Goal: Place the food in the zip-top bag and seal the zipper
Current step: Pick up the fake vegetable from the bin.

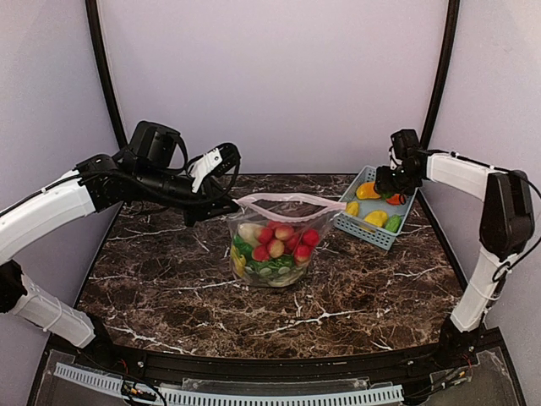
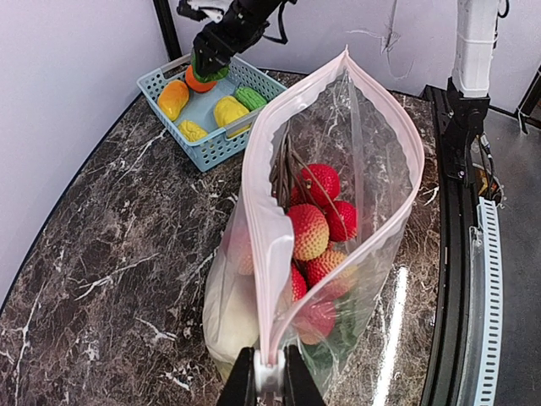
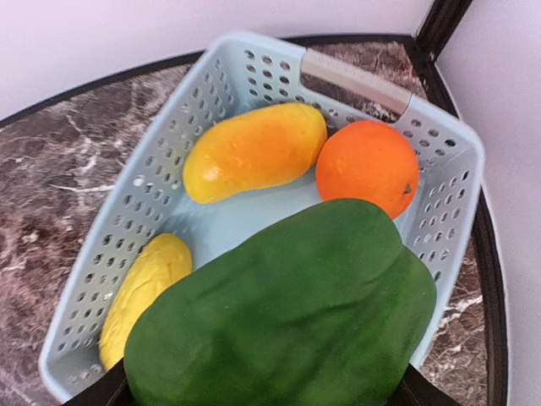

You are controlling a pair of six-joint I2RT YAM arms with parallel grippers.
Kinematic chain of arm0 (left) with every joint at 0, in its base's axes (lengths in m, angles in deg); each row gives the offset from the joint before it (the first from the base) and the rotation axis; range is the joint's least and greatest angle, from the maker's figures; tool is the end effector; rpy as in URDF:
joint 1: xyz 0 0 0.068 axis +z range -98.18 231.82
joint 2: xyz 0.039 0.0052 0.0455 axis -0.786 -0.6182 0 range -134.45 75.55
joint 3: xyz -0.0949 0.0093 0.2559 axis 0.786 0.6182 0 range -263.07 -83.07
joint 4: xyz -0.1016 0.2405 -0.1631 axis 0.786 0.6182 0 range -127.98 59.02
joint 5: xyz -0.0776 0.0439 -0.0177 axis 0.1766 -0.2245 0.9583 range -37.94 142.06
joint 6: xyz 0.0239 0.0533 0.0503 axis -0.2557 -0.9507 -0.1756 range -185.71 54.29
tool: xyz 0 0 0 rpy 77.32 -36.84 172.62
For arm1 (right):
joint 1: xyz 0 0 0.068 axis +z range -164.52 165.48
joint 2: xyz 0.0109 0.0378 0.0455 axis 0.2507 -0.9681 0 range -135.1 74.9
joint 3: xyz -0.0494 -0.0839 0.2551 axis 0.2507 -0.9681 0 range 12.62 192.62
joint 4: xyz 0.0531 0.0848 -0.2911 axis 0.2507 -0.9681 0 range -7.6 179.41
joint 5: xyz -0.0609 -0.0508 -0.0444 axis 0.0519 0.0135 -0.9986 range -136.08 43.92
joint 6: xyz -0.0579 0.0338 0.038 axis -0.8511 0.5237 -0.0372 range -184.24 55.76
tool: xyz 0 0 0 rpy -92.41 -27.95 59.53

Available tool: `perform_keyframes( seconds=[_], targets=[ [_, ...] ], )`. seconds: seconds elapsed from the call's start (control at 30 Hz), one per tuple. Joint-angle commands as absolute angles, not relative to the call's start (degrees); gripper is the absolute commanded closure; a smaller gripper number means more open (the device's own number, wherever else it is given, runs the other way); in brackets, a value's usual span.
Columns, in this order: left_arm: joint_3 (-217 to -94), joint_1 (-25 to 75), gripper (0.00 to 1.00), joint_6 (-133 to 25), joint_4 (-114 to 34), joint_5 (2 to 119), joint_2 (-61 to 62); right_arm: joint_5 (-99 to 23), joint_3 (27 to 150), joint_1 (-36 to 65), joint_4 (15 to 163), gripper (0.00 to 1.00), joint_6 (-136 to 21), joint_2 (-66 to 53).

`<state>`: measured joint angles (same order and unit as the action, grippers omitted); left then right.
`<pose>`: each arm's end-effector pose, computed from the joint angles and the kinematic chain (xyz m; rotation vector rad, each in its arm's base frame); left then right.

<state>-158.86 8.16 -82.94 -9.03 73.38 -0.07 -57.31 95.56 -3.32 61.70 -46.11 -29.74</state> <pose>0.2488 -0.2703 0.3654 1.2598 1.6843 -0.6656 0.4656 0.0791 0.2112 0.2332 2.3996 -0.0036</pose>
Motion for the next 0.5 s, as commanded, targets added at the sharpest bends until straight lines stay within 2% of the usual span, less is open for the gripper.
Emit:
perform_keyframes(
  seconds=[0.0, 0.23, 0.47],
  targets=[
    [-157.4, 7.9, 0.99, -82.2, -10.2, 74.4, 1.7, -50.6, 90.5, -2.9, 64.6, 0.47, -52.9, -18.5],
    [-156.6, 7.9, 0.99, -81.6, -11.7, 74.5, 2.9, -32.8, 85.0, 1.2, 66.6, 0.47, -59.7, -2.0],
    [-156.4, 7.9, 0.99, -81.5, -12.2, 74.6, 3.8, -17.2, 85.5, 9.5, 70.0, 0.46, -63.7, 5.8]
  ],
)
